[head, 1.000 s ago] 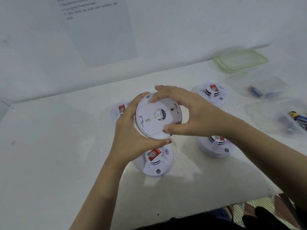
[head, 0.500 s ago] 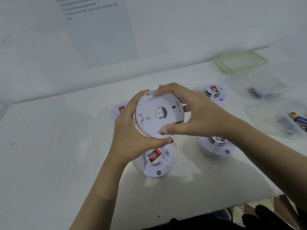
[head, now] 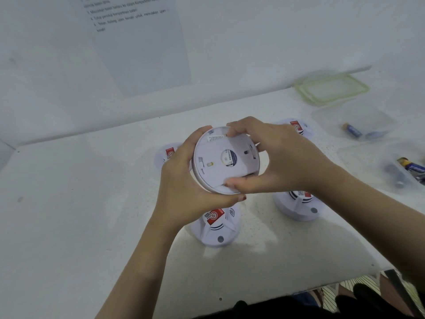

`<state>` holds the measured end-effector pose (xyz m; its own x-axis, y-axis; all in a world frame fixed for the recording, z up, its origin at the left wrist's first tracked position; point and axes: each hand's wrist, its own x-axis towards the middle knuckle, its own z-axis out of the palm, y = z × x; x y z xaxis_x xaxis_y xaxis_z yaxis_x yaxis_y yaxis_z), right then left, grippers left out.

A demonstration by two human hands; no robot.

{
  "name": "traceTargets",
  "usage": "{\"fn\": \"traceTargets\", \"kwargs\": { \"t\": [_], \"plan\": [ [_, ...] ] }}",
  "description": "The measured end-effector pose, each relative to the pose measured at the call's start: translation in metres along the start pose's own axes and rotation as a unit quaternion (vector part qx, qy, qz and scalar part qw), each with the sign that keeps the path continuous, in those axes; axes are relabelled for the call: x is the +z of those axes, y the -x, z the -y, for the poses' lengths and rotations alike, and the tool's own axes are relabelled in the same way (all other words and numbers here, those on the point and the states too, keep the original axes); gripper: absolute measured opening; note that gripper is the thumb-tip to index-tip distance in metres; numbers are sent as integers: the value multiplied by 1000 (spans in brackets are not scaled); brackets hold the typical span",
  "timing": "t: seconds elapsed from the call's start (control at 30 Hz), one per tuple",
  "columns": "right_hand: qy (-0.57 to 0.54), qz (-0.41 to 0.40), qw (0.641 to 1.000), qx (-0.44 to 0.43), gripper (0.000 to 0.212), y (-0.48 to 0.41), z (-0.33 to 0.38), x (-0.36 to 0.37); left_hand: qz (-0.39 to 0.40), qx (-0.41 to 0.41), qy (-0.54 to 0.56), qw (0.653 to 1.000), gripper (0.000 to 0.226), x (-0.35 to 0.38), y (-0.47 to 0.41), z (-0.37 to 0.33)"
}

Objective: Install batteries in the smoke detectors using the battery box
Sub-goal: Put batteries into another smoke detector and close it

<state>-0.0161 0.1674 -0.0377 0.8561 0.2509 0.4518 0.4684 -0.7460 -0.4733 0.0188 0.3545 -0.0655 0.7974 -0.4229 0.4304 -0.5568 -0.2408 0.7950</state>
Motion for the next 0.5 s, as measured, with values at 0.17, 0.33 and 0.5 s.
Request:
{"fn": "traceTargets", "kwargs": {
  "t": [0.17,0.33,0.5],
  "plan": [
    [42,-23,999,-25,71,1,2,0,-17,7,-3,1000,88,4,1,-4],
    [20,-49,999,-14,71,1,3,2,-34,22,-15,999,90,6,2,-4],
    [-5,-59,998,7,70,4,4,5,-44,43,-41,997,82,7,2,-6]
  ]
}}
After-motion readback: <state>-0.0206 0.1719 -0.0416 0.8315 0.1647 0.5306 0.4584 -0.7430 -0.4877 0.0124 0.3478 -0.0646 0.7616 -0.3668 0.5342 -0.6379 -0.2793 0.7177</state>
